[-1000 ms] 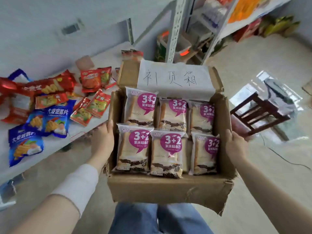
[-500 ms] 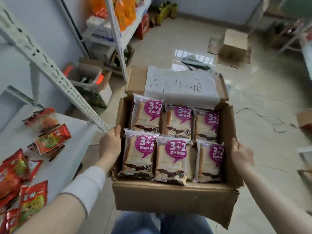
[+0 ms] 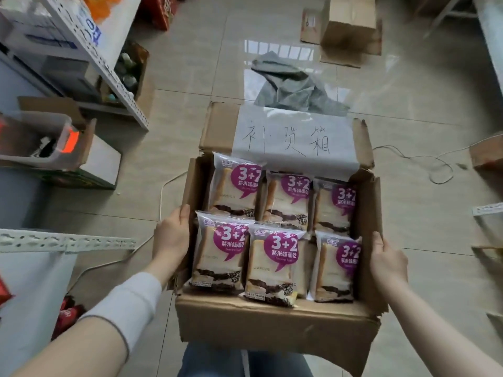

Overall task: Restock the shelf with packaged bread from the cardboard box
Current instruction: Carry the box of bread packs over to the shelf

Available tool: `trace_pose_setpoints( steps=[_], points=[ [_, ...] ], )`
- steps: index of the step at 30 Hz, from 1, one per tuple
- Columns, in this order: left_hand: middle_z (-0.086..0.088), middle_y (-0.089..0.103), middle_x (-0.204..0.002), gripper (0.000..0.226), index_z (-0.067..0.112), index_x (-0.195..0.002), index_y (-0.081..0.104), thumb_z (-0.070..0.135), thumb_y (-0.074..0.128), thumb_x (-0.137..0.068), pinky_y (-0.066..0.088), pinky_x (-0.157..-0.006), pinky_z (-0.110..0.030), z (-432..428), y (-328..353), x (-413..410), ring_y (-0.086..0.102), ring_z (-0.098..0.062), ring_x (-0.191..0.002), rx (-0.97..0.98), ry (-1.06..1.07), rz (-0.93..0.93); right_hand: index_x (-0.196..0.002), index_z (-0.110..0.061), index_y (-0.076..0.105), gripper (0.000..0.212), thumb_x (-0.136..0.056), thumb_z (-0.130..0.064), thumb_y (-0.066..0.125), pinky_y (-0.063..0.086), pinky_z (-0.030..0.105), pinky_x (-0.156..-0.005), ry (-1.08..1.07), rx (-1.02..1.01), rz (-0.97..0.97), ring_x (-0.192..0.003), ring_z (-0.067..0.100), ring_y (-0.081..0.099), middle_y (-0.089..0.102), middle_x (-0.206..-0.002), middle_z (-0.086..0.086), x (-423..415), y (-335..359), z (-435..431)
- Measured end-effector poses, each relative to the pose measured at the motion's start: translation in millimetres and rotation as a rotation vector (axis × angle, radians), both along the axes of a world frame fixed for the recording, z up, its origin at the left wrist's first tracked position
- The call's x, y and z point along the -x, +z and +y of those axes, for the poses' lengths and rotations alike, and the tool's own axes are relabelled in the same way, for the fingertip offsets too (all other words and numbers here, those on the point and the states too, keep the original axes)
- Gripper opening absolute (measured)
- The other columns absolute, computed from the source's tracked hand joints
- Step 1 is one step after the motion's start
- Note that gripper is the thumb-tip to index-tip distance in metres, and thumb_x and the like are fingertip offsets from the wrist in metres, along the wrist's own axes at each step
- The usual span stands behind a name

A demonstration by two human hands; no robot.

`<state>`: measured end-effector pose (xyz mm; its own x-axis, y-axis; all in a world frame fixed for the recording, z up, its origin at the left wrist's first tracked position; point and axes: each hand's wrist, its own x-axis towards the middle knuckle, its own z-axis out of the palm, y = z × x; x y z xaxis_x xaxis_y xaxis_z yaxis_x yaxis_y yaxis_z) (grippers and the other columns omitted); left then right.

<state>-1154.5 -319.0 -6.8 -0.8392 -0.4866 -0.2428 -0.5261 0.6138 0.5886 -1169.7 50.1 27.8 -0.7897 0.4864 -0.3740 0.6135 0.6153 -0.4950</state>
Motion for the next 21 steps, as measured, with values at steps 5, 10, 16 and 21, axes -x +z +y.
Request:
trace_pose_setpoints(
  steps=[5,10,16,21],
  points=[
    [-0.031,0.064,-0.091,0.039,0.002,-0.102,0.061,0.029,0.034,-0.099,0.031,-0.065,-0.034,8,-98,43,0.053,-0.040,-0.078,0.022,0.012,-0.039,-0.104,0.007,0.058,0.039,-0.100,-0.023,0.034,0.033,0.040,-0.078,-0.018,-0.020,-0.028,-0.104,0.043,0.052,0.060,-0.110,0.030,40,-103,8],
    [-0.028,0.064,-0.100,0.038,0.004,-0.108,0.061,0.029,0.034,-0.099,0.033,-0.070,-0.036,9,-165,67,0.056,-0.043,-0.091,0.001,0.019,-0.097,-0.103,0.006,0.059,0.040,-0.100,-0.026,0.034,0.032,0.038,-0.075,-0.041,-0.032,-0.066,-0.102,0.042,0.052,0.061,-0.108,0.030,58,-176,10],
    [-0.027,0.063,-0.100,0.036,0.002,-0.103,0.061,0.028,0.035,-0.099,0.036,-0.072,-0.036,11,-204,83,0.055,-0.040,-0.092,-0.054,0.049,-0.157,-0.111,0.007,0.057,0.043,-0.100,-0.027,0.034,0.037,0.043,-0.089,-0.053,-0.052,-0.126,-0.111,0.046,0.049,0.057,-0.116,0.032,74,-222,6],
    [-0.025,0.062,-0.092,0.035,0.006,-0.090,0.057,0.029,0.032,-0.099,0.031,-0.069,-0.035,14,-217,82,0.051,-0.036,-0.082,-0.043,0.056,-0.172,-0.121,0.001,0.054,0.044,-0.100,-0.030,0.032,0.037,0.043,-0.093,-0.063,-0.060,-0.149,-0.117,0.043,0.048,0.056,-0.124,0.028,77,-244,7]
  ],
)
